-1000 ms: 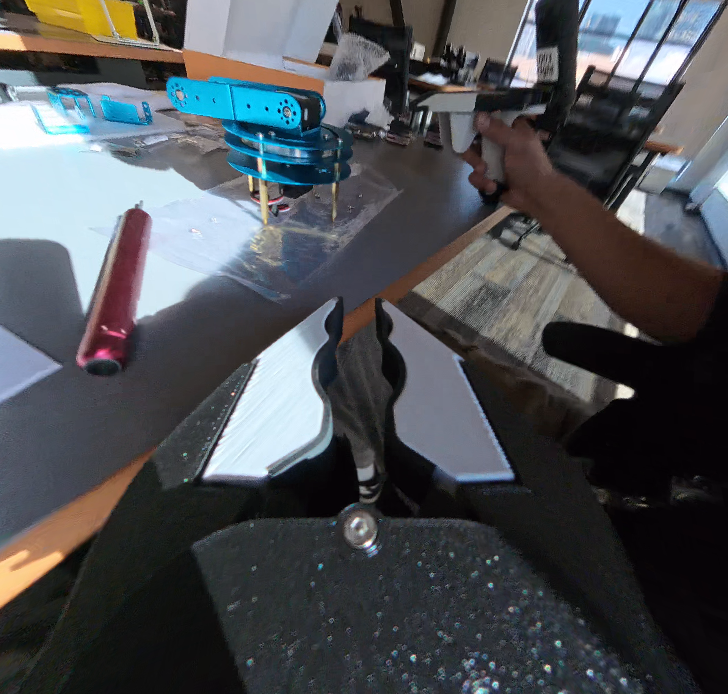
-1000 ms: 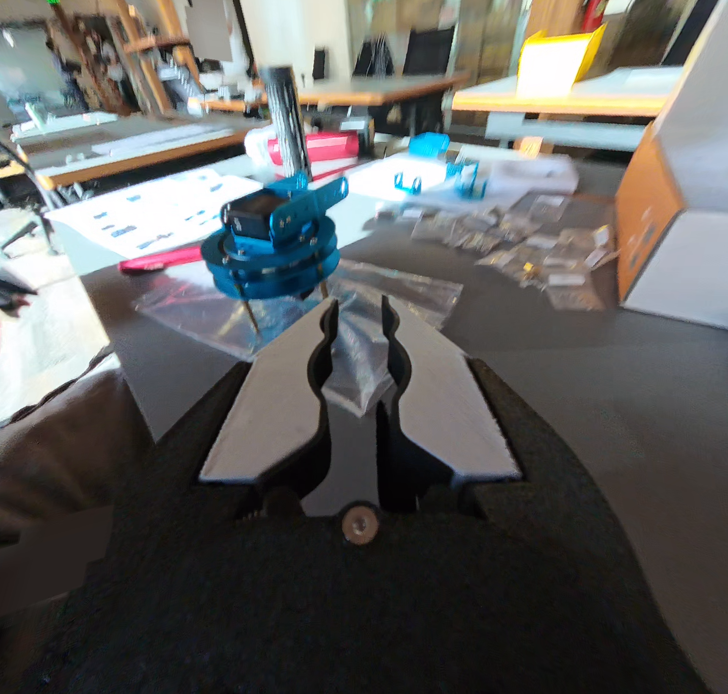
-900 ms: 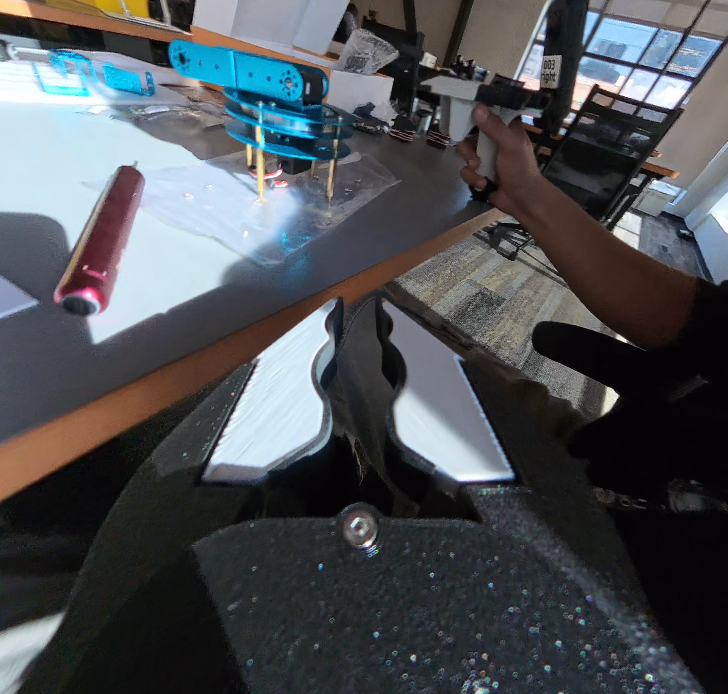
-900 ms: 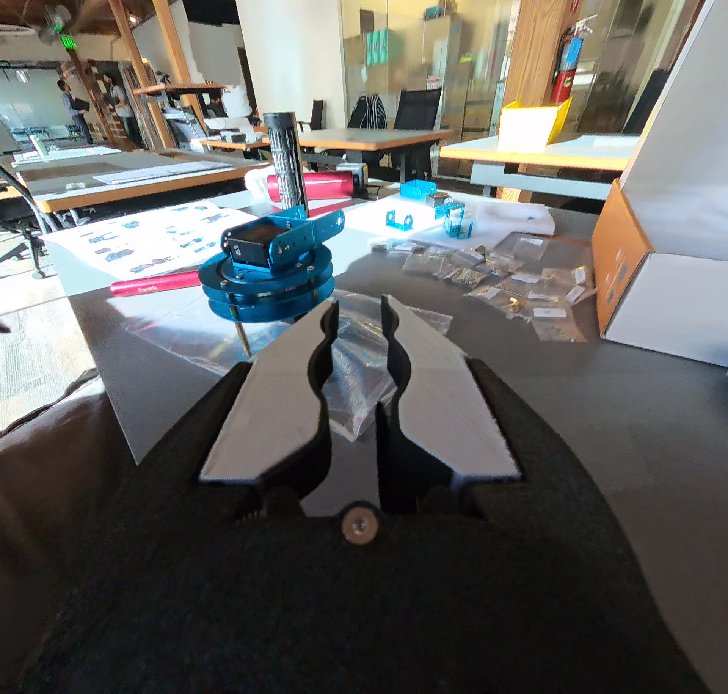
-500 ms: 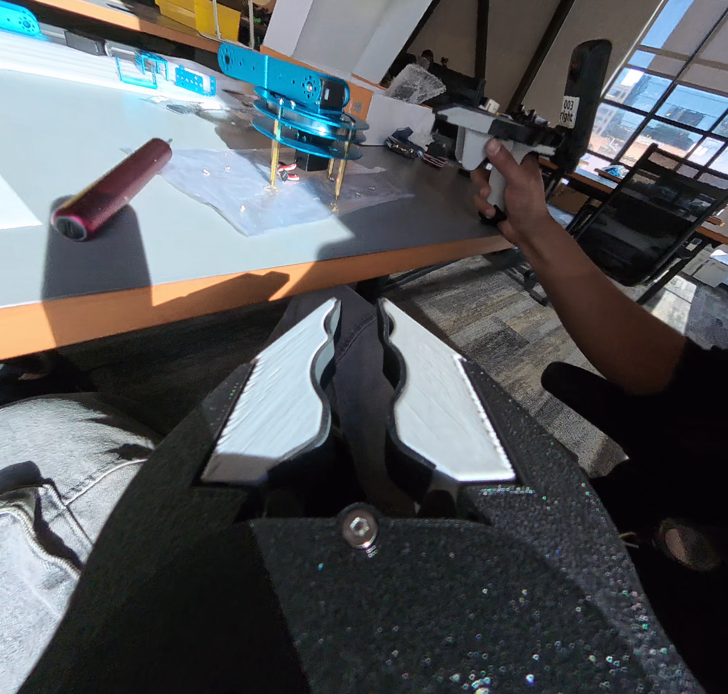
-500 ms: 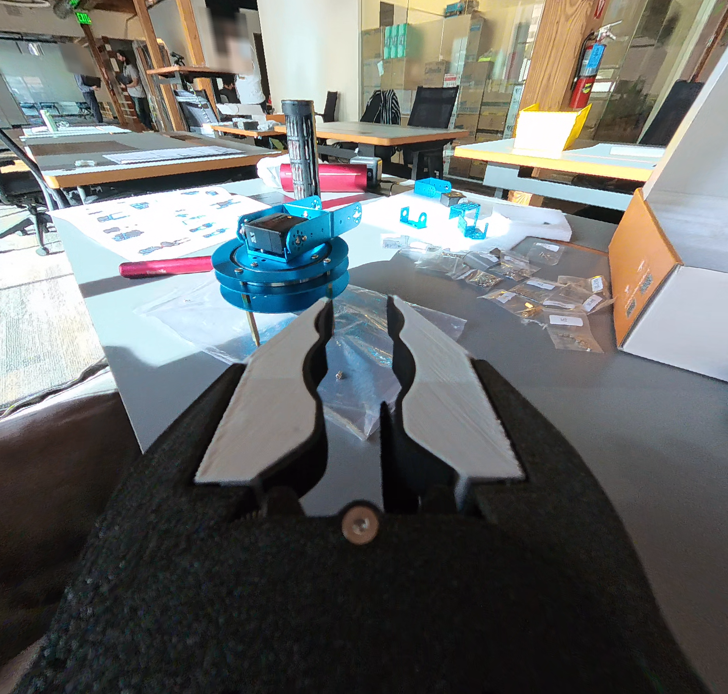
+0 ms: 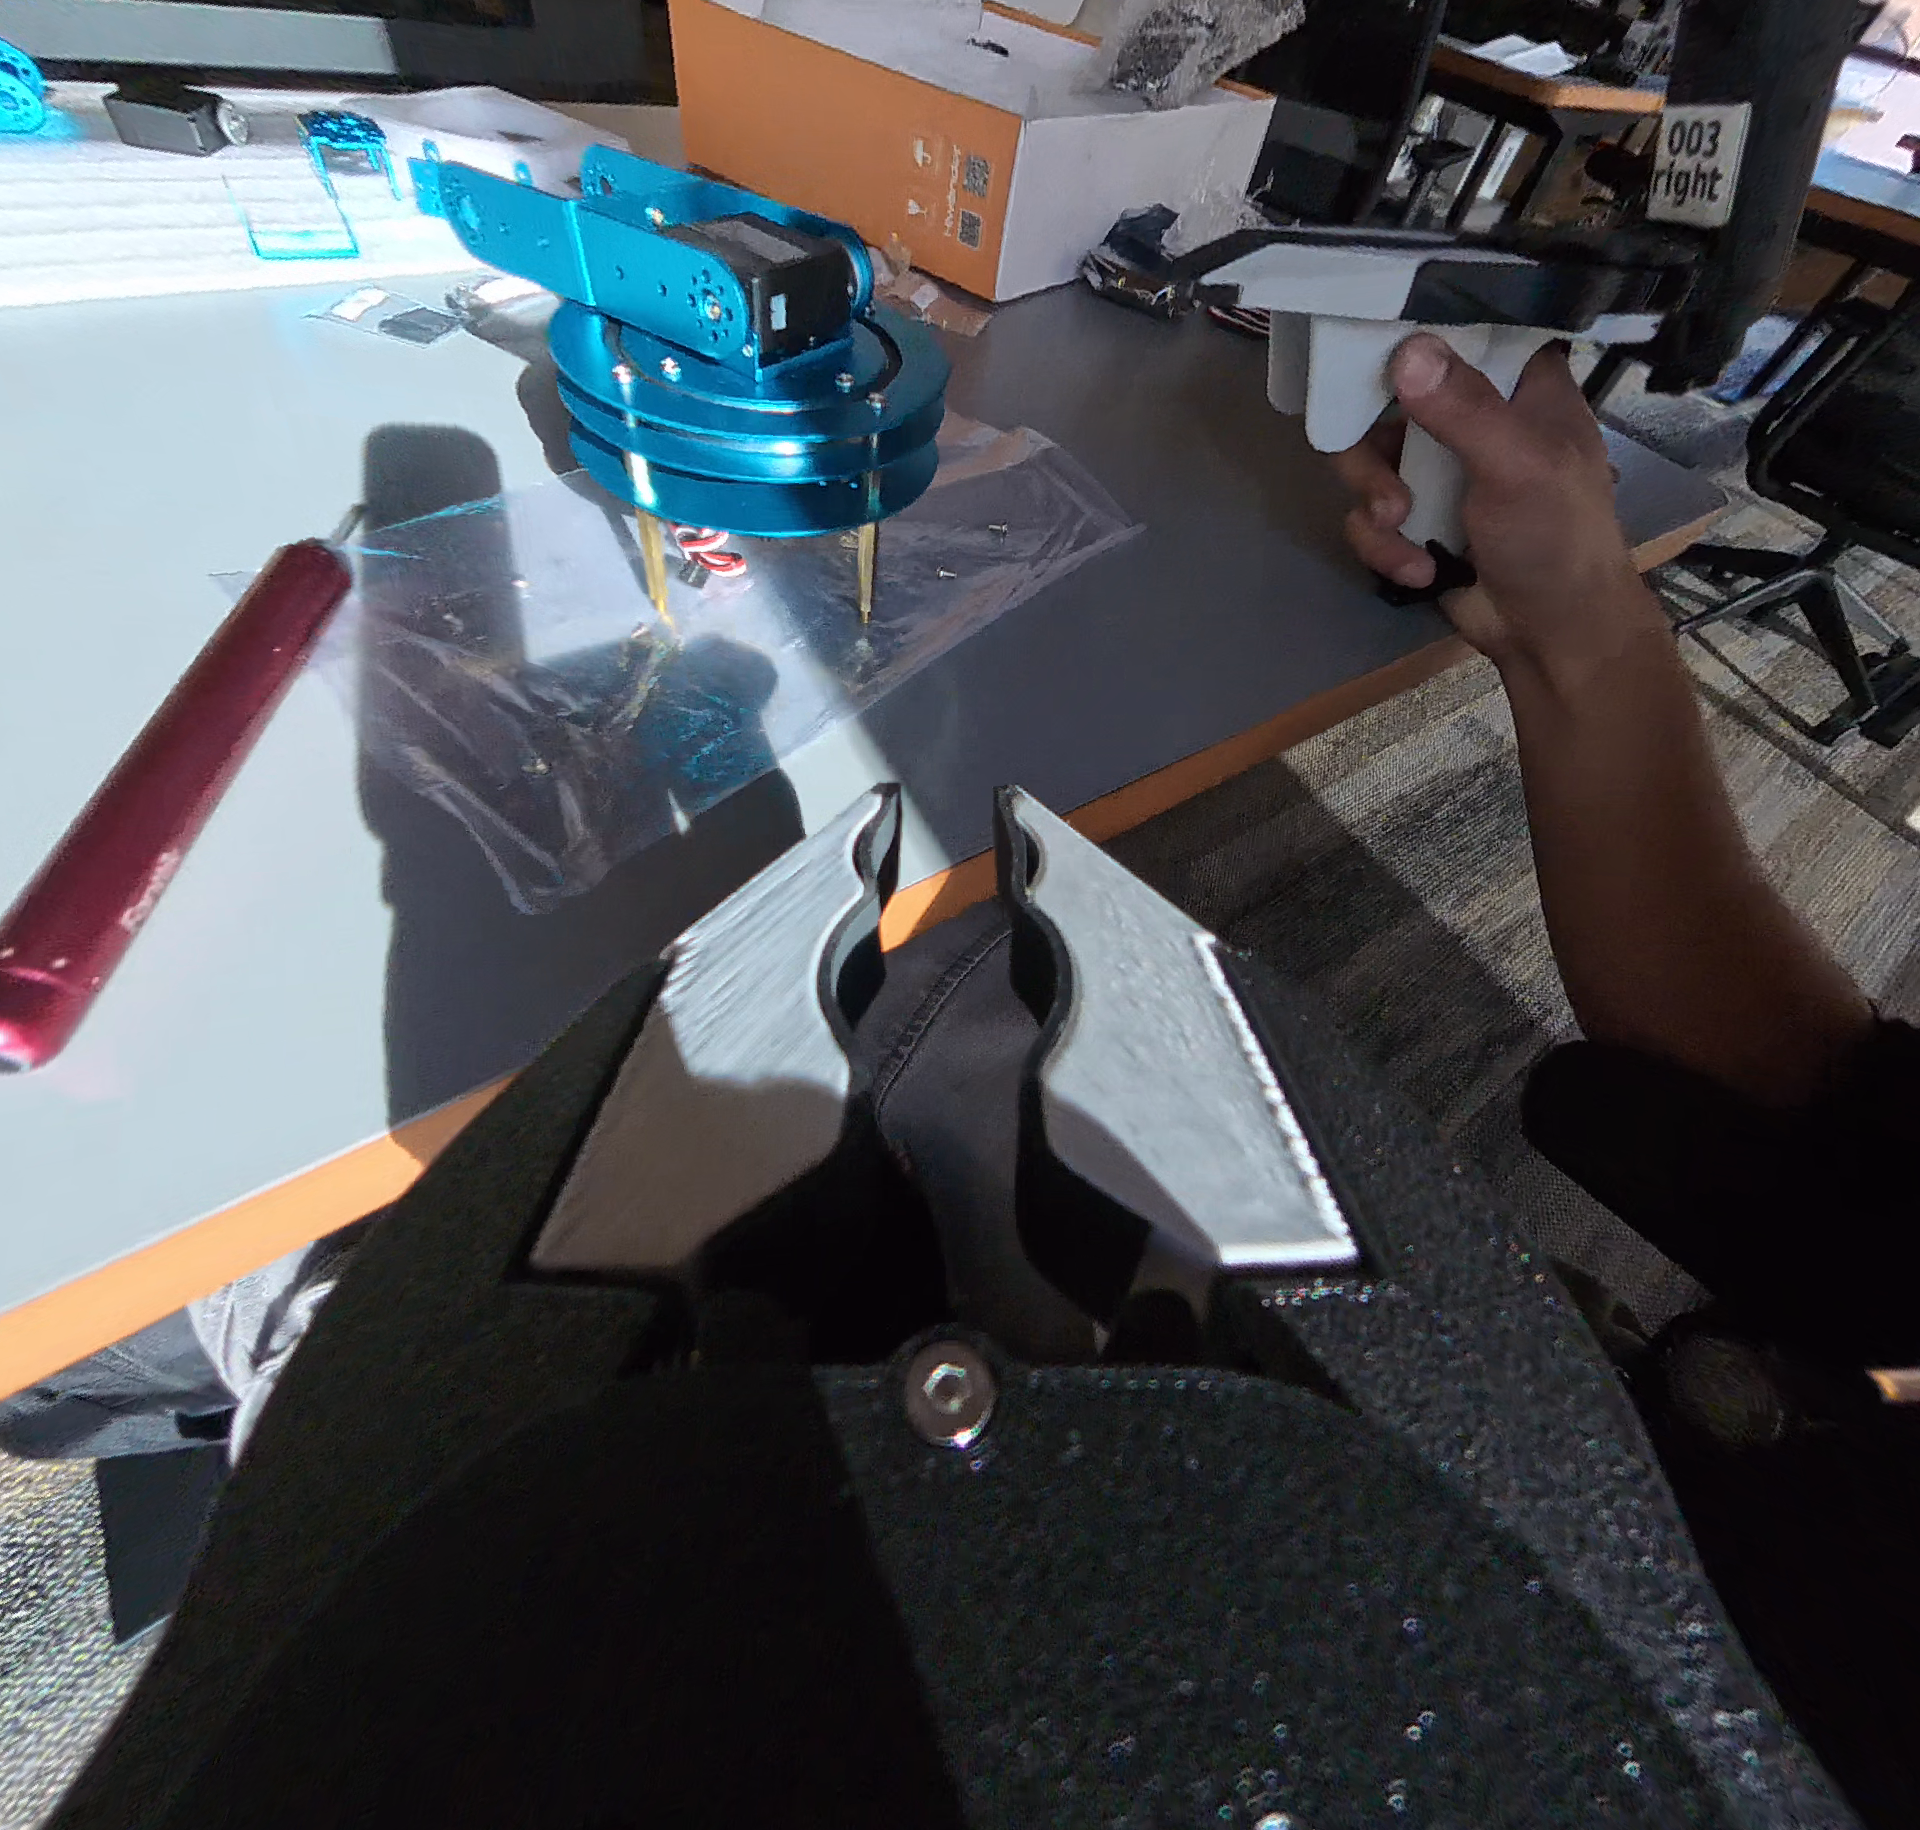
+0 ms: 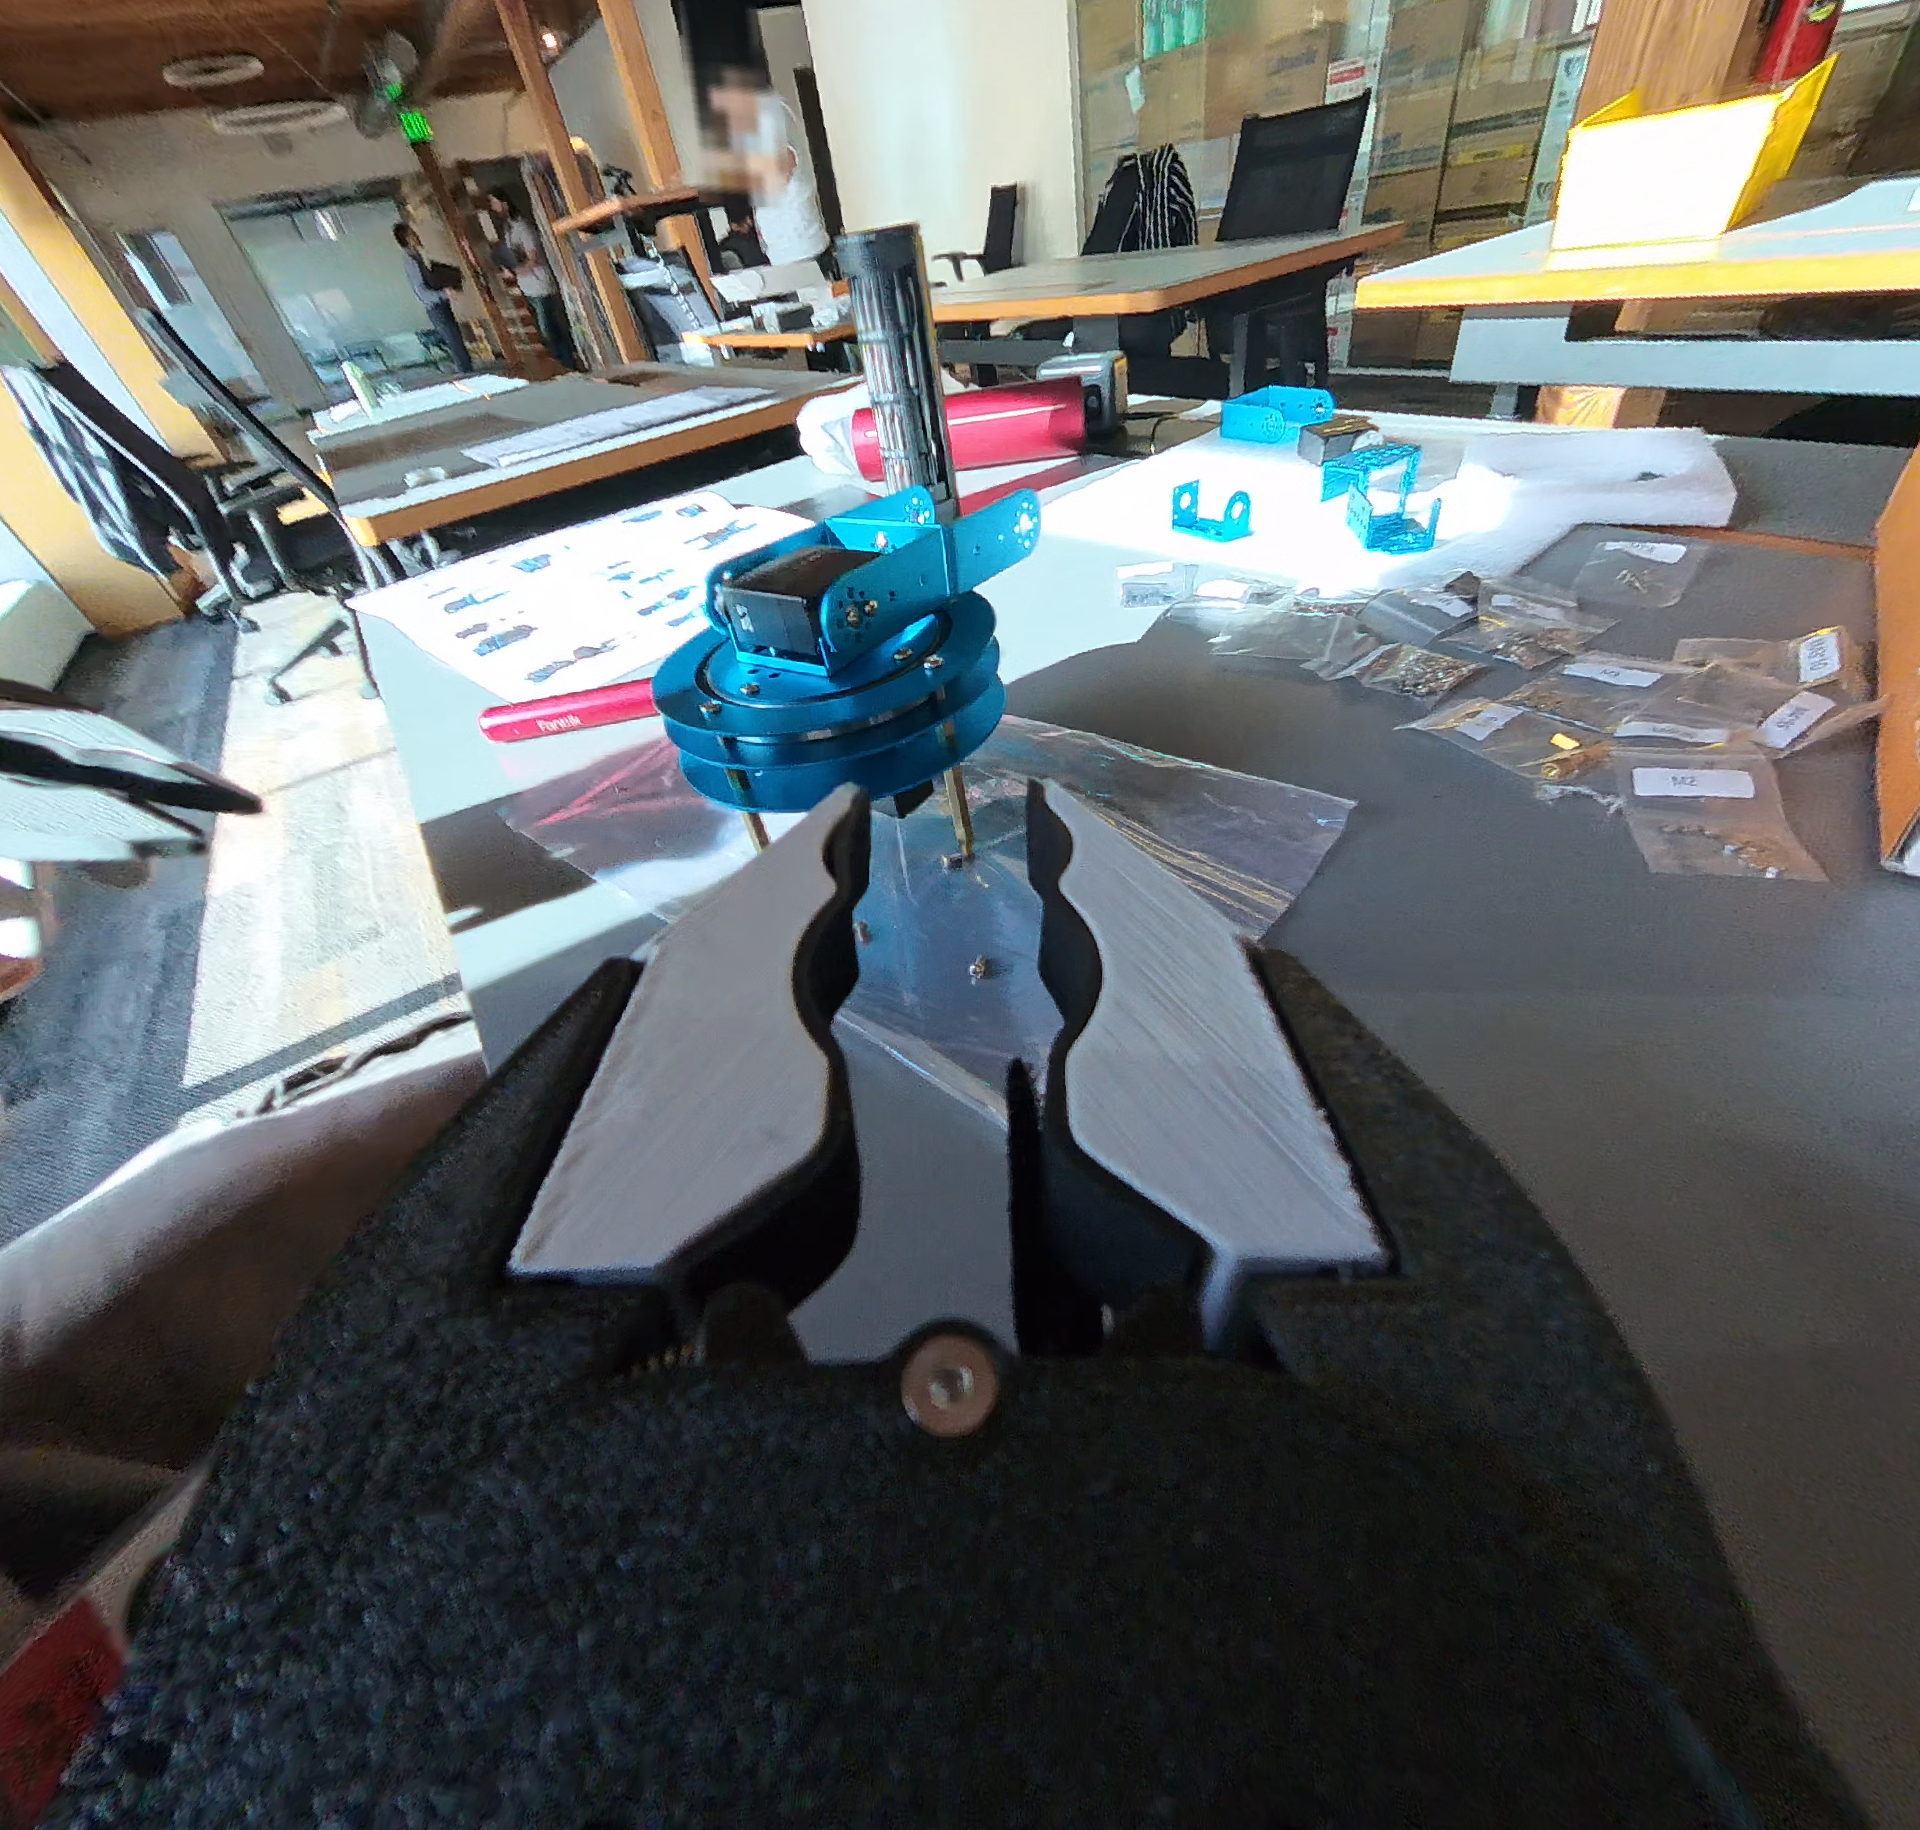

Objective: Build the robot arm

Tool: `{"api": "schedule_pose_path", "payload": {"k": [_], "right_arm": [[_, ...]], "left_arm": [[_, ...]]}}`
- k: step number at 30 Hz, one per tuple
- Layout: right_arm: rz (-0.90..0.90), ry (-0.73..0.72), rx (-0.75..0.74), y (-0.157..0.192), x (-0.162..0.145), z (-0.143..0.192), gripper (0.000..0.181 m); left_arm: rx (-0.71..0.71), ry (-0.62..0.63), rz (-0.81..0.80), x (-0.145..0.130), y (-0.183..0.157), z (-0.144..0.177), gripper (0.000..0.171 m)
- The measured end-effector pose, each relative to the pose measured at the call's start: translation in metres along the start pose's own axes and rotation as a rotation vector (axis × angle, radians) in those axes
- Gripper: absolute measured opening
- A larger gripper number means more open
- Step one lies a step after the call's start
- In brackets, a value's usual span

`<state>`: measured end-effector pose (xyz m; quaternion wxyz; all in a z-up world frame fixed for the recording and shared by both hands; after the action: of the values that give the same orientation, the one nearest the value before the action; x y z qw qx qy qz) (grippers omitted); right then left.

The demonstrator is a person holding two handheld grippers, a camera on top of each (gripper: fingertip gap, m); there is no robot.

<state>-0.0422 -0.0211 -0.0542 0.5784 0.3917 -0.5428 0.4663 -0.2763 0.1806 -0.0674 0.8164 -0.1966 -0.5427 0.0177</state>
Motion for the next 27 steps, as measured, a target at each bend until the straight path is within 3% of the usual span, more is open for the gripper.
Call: {"api": "schedule_pose_path", "payload": {"k": [5, 9, 18, 23, 27], "right_arm": [[-0.034, -0.080, -0.001, -0.003, 0.005, 0.010, 0.029], [-0.054, -0.107, -0.017, -0.006, 0.006, 0.014, 0.029], [-0.029, -0.083, -0.035, -0.005, 0.005, 0.013, 0.045], [0.092, 0.097, -0.060, 0.007, -0.004, -0.009, 0.062], [0.110, 0.143, -0.022, 0.035, 0.009, -0.044, 0.071]], "left_arm": [[-0.035, 0.050, -0.029, 0.000, -0.008, -0.023, 0.016], [-0.069, 0.038, -0.011, -0.006, -0.009, -0.015, 0.016], [-0.044, -0.061, -0.049, -0.032, 0.008, 0.075, 0.016], [-0.065, -0.083, -0.062, -0.049, 0.031, 0.122, 0.018], [-0.117, -0.055, -0.084, -0.029, 0.055, 0.129, 0.022]]}}
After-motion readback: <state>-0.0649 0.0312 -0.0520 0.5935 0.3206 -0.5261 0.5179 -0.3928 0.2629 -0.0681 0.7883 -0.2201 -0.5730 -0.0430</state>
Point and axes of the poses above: each gripper's, where its closed fingertips meet, z back along the fingers, x out of its top, y = z × x across the jaws, the point moved 6 cm from there along z, back along the fingers, and after that the axes turned 12 degrees about z, right-handed, at the moved point
